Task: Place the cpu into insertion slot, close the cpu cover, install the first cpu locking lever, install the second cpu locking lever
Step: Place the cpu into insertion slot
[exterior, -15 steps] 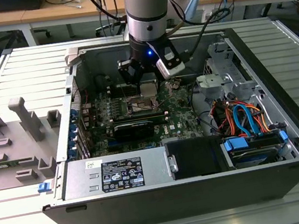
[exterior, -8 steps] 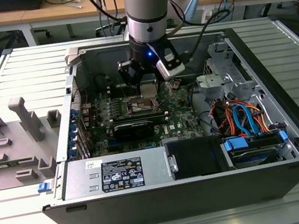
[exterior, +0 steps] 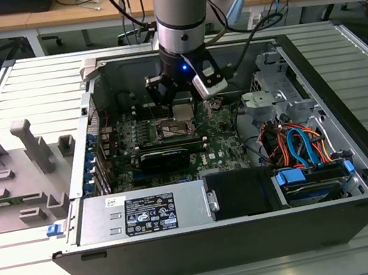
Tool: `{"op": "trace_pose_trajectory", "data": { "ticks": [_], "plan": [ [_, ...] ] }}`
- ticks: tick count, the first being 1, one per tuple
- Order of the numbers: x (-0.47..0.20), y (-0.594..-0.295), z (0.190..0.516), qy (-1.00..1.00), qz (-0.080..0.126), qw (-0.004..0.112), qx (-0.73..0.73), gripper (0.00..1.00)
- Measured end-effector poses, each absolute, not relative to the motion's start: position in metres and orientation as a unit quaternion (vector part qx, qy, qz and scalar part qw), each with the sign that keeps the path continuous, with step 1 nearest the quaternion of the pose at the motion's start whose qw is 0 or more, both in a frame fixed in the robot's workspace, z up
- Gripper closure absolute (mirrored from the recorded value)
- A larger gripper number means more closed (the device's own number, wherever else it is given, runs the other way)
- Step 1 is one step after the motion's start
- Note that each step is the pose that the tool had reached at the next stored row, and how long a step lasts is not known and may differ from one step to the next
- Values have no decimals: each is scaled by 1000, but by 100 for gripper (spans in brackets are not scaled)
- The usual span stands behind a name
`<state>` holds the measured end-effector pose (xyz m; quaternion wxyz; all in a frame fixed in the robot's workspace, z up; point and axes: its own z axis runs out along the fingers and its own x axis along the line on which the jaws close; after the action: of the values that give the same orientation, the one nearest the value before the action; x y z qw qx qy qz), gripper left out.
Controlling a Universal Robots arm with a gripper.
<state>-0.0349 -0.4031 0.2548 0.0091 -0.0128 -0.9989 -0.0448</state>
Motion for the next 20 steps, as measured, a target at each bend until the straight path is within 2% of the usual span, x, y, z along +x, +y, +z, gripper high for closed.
{"op": "trace_pose_trajectory", "data": {
  "ticks": [20],
  "plan": [
    [-35, -404, 247, -999, -45, 9, -13, 45]
  ]
}}
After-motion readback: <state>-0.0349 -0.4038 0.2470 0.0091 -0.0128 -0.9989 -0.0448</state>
